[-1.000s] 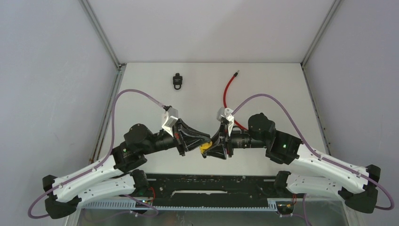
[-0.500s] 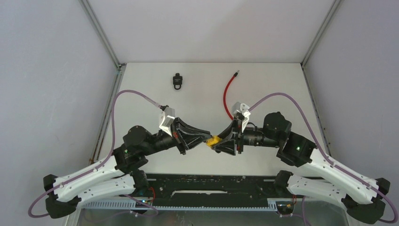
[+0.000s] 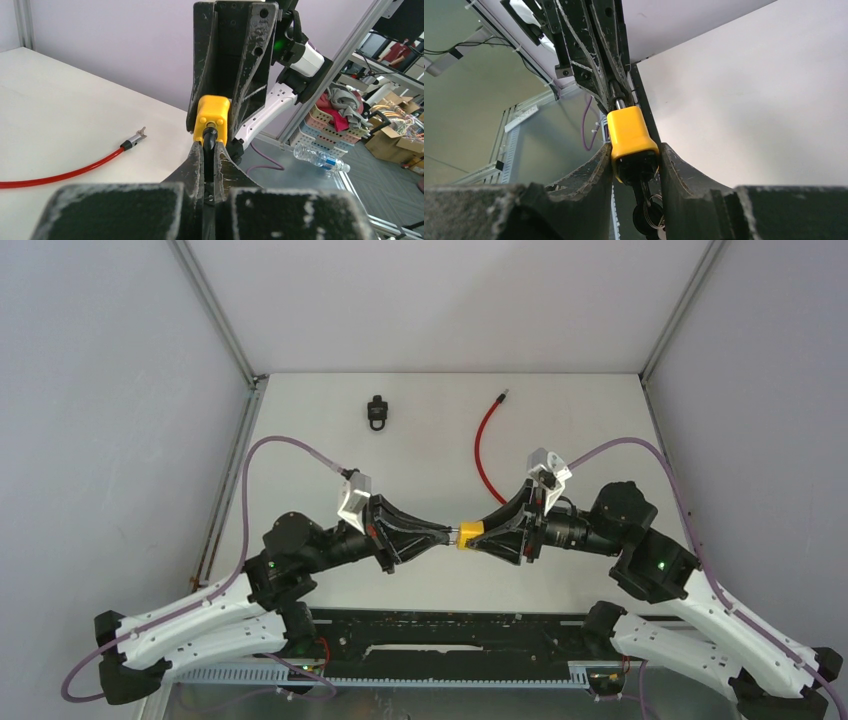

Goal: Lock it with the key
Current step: Lock the lock.

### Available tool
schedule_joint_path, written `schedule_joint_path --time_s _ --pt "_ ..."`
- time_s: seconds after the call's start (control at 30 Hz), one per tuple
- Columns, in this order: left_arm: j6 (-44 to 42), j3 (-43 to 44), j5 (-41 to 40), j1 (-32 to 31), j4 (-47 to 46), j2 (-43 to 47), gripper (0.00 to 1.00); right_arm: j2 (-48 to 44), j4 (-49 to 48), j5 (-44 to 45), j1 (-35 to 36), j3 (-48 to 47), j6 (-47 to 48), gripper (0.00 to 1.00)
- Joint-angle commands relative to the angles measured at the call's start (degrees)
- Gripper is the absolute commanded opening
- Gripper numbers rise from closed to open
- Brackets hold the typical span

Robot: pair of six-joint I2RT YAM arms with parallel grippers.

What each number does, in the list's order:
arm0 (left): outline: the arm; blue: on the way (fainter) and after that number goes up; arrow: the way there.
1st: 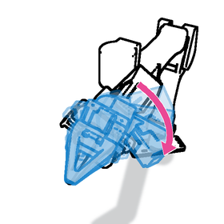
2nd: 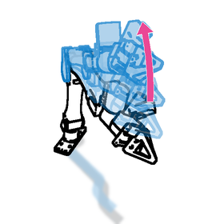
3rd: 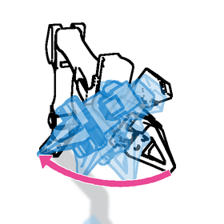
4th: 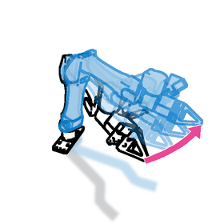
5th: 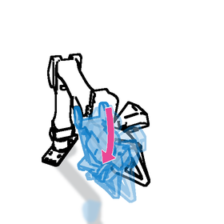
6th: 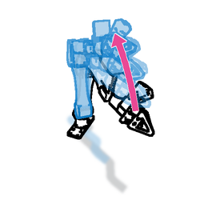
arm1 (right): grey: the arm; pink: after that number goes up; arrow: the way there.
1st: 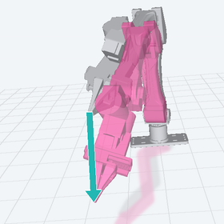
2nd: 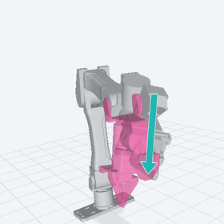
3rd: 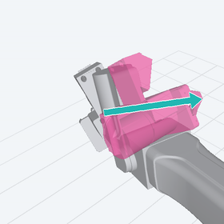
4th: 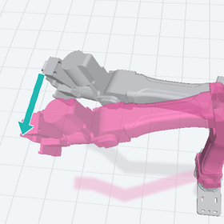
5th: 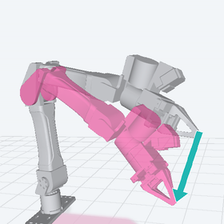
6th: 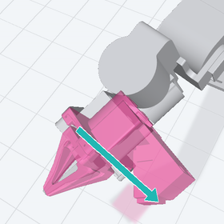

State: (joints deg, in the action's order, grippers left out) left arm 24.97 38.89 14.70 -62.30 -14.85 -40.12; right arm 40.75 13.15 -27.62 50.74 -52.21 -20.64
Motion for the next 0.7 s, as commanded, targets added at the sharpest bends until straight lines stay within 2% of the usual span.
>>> schedule_joint_path --time_s 0.0,0.33,0.4,0.5,0.53,0.6,0.67 --pt "0.9 -2.7 5.0 -1.1 5.0 -0.7 0.00 -3.0 -12.5 5.3 -1.6 -2.1 -3.4 0.00" --pt "1.9 -3.3 5.4 -2.2 2.6 -1.7 0.00 -2.3 -14.8 7.4 -1.8 -2.1 -4.5 0.00" --pt "1.8 -3.2 5.2 -2.2 2.7 -1.5 0.10 -2.1 -14.4 7.3 -1.9 -2.1 -4.4 0.00" --pt "2.1 -3.5 5.3 -2.2 2.1 -0.9 0.43 -2.2 -13.5 6.8 -1.9 -2.1 -3.7 0.00" --pt "2.2 -3.7 5.4 -2.2 1.7 -0.6 0.50 -2.3 -13.3 6.7 -1.9 -2.1 -3.4 0.00" --pt "2.6 -4.2 5.5 -2.2 0.9 -0.1 0.57 -2.6 -13.3 6.2 -1.9 -2.1 -2.8 0.00" --pt "2.8 -4.4 5.8 -2.2 0.5 0.2 0.60 -2.9 -11.2 5.8 -1.9 -2.1 -2.3 0.00"
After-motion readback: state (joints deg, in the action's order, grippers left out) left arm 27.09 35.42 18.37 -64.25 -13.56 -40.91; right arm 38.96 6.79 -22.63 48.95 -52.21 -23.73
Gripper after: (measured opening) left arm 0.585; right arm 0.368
